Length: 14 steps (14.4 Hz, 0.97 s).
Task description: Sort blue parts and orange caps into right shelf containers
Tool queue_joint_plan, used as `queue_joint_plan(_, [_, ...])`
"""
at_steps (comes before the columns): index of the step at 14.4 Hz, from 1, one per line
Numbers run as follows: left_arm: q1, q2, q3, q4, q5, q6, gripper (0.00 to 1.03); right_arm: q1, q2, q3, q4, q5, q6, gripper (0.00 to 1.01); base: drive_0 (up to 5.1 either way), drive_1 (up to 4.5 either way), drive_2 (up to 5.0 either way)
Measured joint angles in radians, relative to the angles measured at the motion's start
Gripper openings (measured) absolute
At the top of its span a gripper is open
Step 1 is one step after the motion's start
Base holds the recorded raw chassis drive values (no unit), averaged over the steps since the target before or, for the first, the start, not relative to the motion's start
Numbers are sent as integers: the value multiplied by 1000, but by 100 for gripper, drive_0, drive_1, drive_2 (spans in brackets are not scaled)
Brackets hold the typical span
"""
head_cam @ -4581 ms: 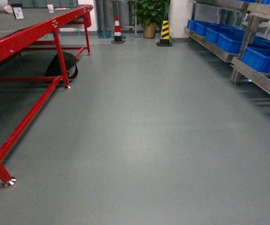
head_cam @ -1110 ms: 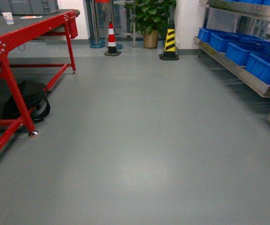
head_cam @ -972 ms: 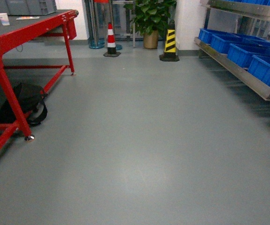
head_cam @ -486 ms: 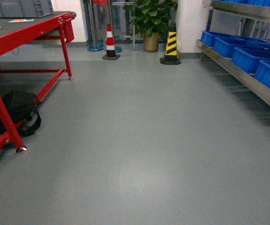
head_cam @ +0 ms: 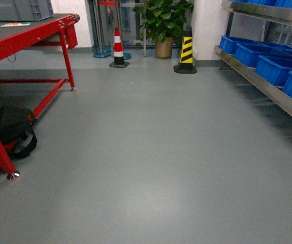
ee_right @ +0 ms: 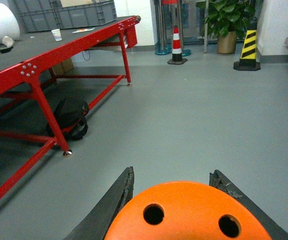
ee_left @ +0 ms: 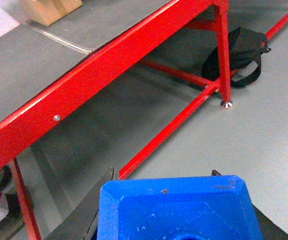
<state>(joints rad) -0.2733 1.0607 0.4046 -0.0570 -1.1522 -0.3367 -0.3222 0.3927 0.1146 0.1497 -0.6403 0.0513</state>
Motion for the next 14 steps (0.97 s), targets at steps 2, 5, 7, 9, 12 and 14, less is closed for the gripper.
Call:
queue_joint_plan(2, [0,0,0,-2,0,0,44,0,-2,0,1,0,0,41,1,405,-404])
queue_joint_plan(5, [0,0,0,0,0,0,44,0,-2,0,4,0,0,41,0,405,-405])
queue_joint_plan(7, [0,0,0,2,-1,0,44,0,-2,0,3,0,0,41,1,392,-390])
queue_joint_plan(9, [0,2,0,2,3,0,44,0,2,0,0,0,0,41,2,67,-63])
queue_joint_plan(12, [2,2,0,1,0,0,44,0,5,0,1,0,0,41,-130,-130,-130])
queue_joint_plan(14, [1,2,0,1,0,0,44,0,4,0,1,0,0,41,-148,-148,-148])
